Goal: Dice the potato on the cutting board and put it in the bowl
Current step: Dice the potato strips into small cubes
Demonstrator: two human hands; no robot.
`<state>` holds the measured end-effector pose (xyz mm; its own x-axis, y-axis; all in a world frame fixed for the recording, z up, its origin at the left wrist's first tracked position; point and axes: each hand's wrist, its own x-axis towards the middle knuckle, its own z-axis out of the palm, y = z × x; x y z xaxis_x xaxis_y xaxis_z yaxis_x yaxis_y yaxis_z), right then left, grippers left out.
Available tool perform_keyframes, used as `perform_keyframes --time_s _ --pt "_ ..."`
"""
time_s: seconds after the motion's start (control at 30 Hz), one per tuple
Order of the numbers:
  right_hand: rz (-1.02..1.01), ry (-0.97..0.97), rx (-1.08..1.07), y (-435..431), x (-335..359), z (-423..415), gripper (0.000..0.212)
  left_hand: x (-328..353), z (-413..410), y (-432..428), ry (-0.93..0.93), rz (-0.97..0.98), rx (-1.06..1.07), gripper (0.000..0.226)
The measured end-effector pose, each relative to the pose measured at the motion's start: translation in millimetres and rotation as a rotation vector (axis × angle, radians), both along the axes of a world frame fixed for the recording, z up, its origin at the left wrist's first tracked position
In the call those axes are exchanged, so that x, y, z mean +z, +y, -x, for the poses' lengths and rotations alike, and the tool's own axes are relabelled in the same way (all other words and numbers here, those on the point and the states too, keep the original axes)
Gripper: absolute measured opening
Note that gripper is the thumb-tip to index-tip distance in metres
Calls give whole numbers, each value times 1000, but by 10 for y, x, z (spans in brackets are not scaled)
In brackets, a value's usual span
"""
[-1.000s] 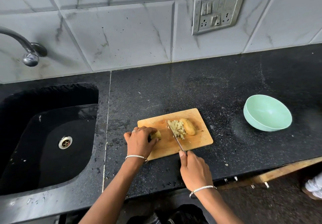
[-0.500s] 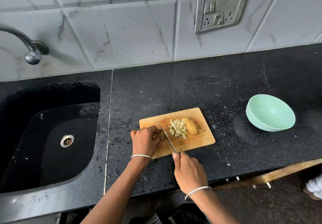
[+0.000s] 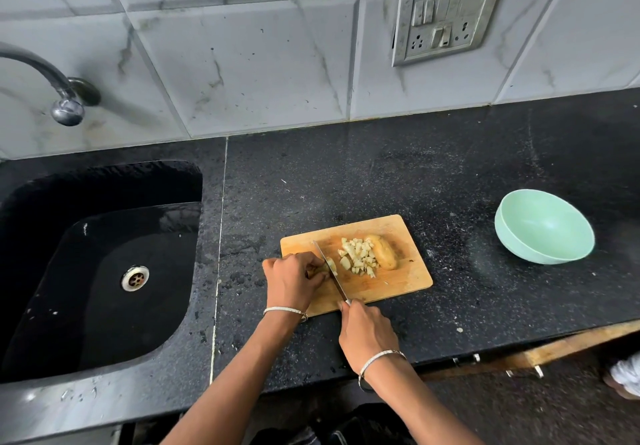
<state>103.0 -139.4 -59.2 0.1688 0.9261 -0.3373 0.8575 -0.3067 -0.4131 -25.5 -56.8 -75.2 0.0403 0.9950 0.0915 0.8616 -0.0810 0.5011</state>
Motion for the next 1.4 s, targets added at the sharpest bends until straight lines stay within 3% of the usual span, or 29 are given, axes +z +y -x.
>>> perform_keyframes --time_s 0.23,0.5,0.7,0.87,1.0,1.23,1.4 --pt "-16 42 8 -31 -18 -75 42 17 -3 2 -15 25 -1 17" --pt "13 224 6 74 -39 -213 45 60 -1 -5 -18 38 -2 16" --pt "301 922 -396 71 -16 -328 49 76 25 -1 -38 57 -13 23" --pt "560 1290 -518 132 -109 -474 46 122 2 -2 17 57 -29 35" --pt "716 1583 -495 182 -159 -557 41 169 -39 1 53 50 -52 38" --pt "792 1790 -498 192 -135 -651 38 153 -101 29 80 34 -64 37" --pt "791 1755 -497 194 -144 -679 38 131 -107 40 109 36 -40 36"
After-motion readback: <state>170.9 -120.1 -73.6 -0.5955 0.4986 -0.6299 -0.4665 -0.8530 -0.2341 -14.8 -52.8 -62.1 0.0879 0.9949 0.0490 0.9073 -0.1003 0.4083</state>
